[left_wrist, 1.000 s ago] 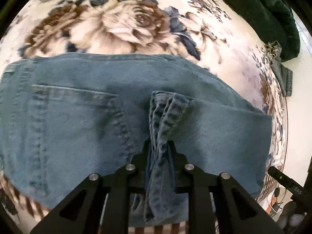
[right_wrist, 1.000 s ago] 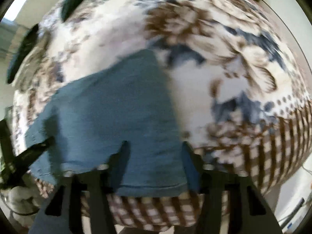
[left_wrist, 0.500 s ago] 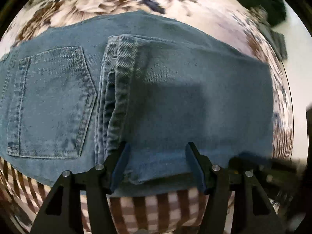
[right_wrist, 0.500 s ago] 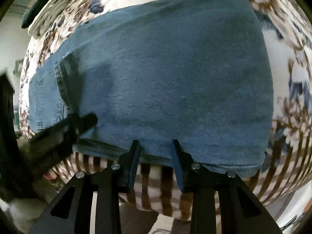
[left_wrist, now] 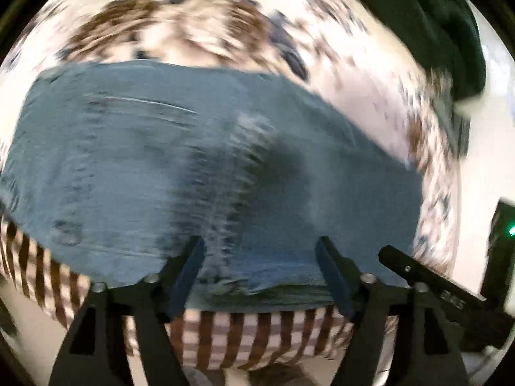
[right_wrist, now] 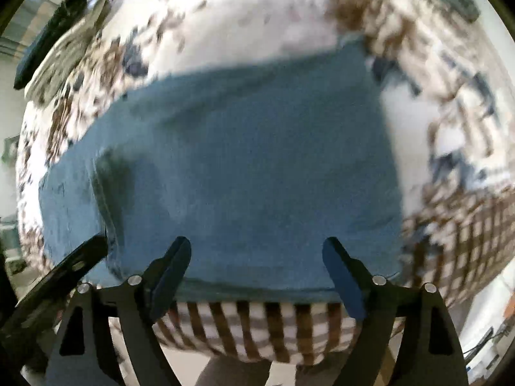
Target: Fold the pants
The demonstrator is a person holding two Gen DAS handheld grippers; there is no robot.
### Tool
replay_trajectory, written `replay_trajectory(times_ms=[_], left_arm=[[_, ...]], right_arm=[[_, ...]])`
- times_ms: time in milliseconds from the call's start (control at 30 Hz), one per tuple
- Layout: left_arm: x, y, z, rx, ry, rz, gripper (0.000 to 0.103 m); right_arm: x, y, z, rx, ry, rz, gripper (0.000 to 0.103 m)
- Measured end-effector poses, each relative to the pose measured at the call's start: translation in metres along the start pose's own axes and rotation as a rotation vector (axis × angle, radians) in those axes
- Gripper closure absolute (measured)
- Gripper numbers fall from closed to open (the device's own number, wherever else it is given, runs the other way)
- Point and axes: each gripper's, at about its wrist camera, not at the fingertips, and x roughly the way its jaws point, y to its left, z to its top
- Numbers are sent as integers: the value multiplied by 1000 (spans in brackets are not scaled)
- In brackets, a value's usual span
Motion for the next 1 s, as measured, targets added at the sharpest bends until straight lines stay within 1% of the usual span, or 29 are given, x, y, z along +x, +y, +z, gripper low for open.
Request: replay_trajectory(times_ms=[67, 100, 133, 167, 233, 267, 300, 333, 367, 400, 433, 467, 500, 533, 567, 600, 633, 733, 833, 867, 900, 933, 967, 1000], left_arm=[[-21, 35, 0, -123, -31, -37, 27], [-35, 62, -4, -212, -65, -60, 24], [-43, 82, -8, -281, -94, -68, 23], [-50, 102, -13, -346, -120, -70, 23], [-59, 155, -27, -521, -193, -93, 23], [-59, 173, -32, -587, -224, -109, 23], [-54, 191, -37, -647, -265, -146, 23], [-45, 208, -40, -691, -296, -145, 23], [-35, 222, -43, -730, -303, -135, 25], [-26, 231, -43, -759, -306, -154, 25], [-17, 241, -44, -788, -309, -169, 30], [-12, 248, -44, -813, -322, -186, 37], [-9, 255, -44, -829, -367, -232, 52], [-10, 260, -42, -835, -396, -233, 63], [-10, 263, -40, -836, -411, -230, 65], [-9, 265, -39, -836, -426, -255, 69], [-8, 263, -38, -826, -437, -249, 72], [-21, 251, -44, -774, -484, -235, 77], [-34, 237, -44, -690, -547, -248, 79], [-33, 234, -42, -685, -555, -265, 79], [-29, 239, -39, -695, -556, -294, 78], [-22, 248, -36, -720, -543, -313, 75], [-13, 256, -32, -751, -512, -321, 71], [1, 268, -27, -796, -472, -339, 64]], right_arm=[[-6, 13, 7, -5, -11, -13, 17], [-6, 18, 8, -8, -5, -13, 17], [-4, 25, 10, -11, 6, -11, 17], [-1, 32, 12, -13, 26, -3, 17], [10, 46, 11, -2, 79, 40, 17], [19, 54, 11, 13, 106, 63, 17], [23, 57, 10, 26, 123, 70, 17], [28, 60, 8, 37, 135, 71, 17], [32, 62, 6, 44, 147, 72, 17], [38, 67, 4, 45, 153, 63, 17], [42, 71, 4, 39, 157, 43, 17], [47, 75, 3, 28, 157, 23, 17], [50, 79, 3, 13, 158, -1, 17], [53, 83, 3, -2, 159, -27, 17], [55, 87, 2, -18, 160, -52, 17], [56, 89, 2, -28, 160, -67, 16], [56, 90, 2, -35, 158, -83, 16], [60, 96, 1, -48, 162, -120, 16], [64, 102, 0, -69, 169, -141, 17], [66, 104, -1, -77, 170, -149, 17], [68, 106, -1, -83, 174, -151, 17], [69, 107, -1, -87, 175, -152, 17], [70, 108, -2, -90, 176, -154, 17], [71, 110, -2, -90, 176, -152, 16]])
